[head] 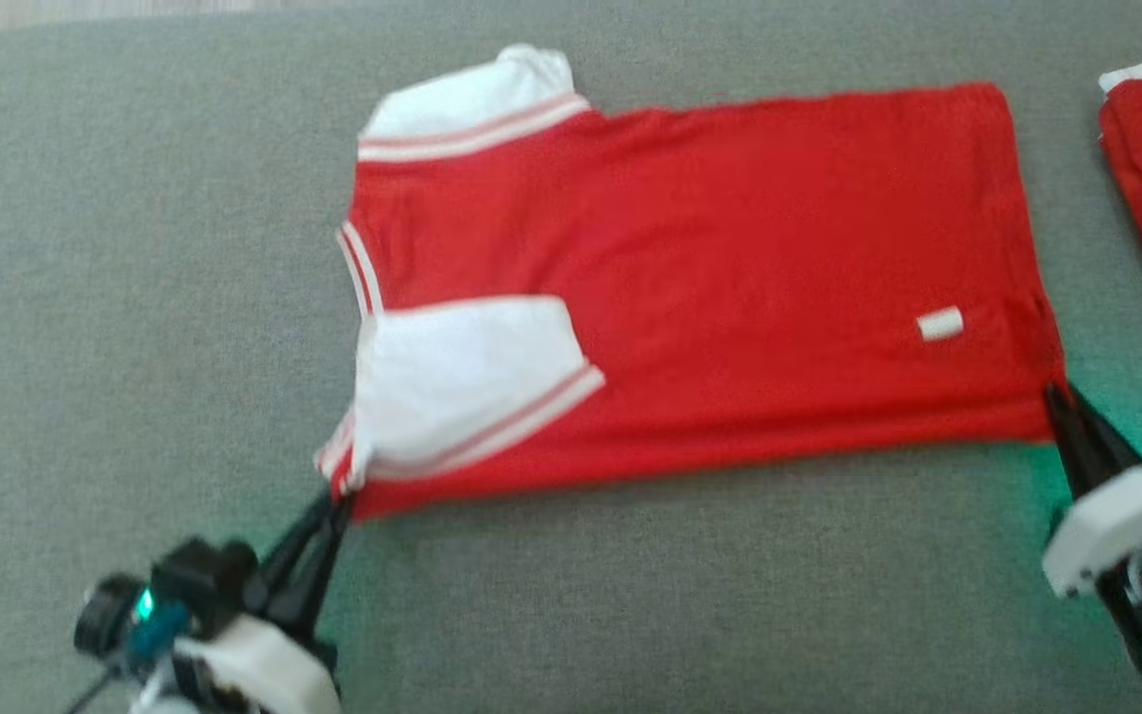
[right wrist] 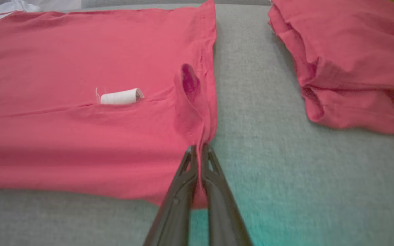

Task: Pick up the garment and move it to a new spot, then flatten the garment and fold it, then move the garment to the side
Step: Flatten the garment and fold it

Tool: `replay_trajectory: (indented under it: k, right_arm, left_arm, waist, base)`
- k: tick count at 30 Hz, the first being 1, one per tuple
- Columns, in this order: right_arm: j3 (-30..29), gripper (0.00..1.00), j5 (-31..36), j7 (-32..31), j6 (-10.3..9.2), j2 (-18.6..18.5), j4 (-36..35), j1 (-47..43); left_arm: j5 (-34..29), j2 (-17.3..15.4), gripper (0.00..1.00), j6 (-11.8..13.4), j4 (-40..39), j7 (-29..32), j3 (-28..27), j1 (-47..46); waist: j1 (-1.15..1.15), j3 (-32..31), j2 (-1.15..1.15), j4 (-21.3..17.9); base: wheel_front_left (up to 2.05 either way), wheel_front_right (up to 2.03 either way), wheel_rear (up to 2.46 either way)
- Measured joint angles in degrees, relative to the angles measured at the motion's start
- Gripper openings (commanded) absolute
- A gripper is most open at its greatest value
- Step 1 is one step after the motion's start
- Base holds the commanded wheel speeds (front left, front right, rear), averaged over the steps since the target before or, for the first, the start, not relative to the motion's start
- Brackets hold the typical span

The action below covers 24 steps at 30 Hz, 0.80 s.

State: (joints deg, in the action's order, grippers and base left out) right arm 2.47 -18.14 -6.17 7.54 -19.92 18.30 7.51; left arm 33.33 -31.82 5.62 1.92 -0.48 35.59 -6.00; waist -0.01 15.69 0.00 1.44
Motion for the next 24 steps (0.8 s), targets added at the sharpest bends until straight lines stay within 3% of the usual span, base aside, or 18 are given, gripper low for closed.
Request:
replay_trajectory:
  k: [9,14,15,16,17,18,19,24]
  right_arm:
    - [-4.2,0.00,0.8,-2.6,0.00,0.7,-9.5,-10.3]
    - [-5.6,0.00,1.4,-4.5,0.00,1.2,-10.8,-12.8]
    - [-5.7,0.15,1.6,-4.5,0.00,1.2,-10.9,-13.1]
    - [-6.0,0.49,1.6,-5.0,0.00,1.4,-11.1,-13.3]
    - [-6.2,1.00,1.6,-5.1,0.00,1.5,-11.2,-13.5]
    - [-6.5,1.00,1.7,-5.1,0.00,1.7,-11.5,-13.7]
    - [-6.7,1.00,1.9,-5.1,0.00,1.9,-12.0,-13.8]
    - [-7.5,1.00,2.0,-4.3,0.00,2.2,-15.2,-13.8]
  left_arm:
    - [1.3,-2.2,0.00,1.5,-5.8,2.5,1.9,8.2]
    - [1.7,-2.2,0.00,2.0,-6.6,3.1,2.5,8.9]
    - [1.7,-2.2,0.00,2.0,-6.6,3.4,2.6,8.7]
    - [1.7,-2.2,0.00,2.0,-6.5,3.5,2.8,8.7]
    - [1.6,-2.2,0.25,1.9,-6.4,3.6,3.0,8.6]
    - [1.6,-2.1,0.90,1.9,-6.1,4.0,3.2,8.5]
    - [1.6,-2.1,1.00,1.9,-5.8,4.0,3.2,8.3]
    - [1.0,-2.4,1.00,0.6,-6.5,4.9,2.7,3.2]
  waist:
    - [0.00,-1.7,0.00,-0.7]
    - [0.01,-2.1,0.00,-0.5]
    - [0.01,-2.2,0.00,-0.4]
    - [0.01,-2.3,0.00,-0.3]
    - [0.01,-2.3,0.00,-0.2]
    - [0.01,-2.3,0.00,-0.1]
    - [0.00,-2.2,0.00,-0.1]
    - [0.01,-1.1,0.00,-0.4]
  base:
    - [0.00,0.00,0.00]
    - [0.00,0.00,0.00]
    - [0.00,0.00,0.00]
    - [0.00,0.00,0.00]
    - [0.00,0.00,0.00]
    - [0.00,0.00,0.00]
    - [0.00,0.00,0.00]
    - [0.00,0.00,0.00]
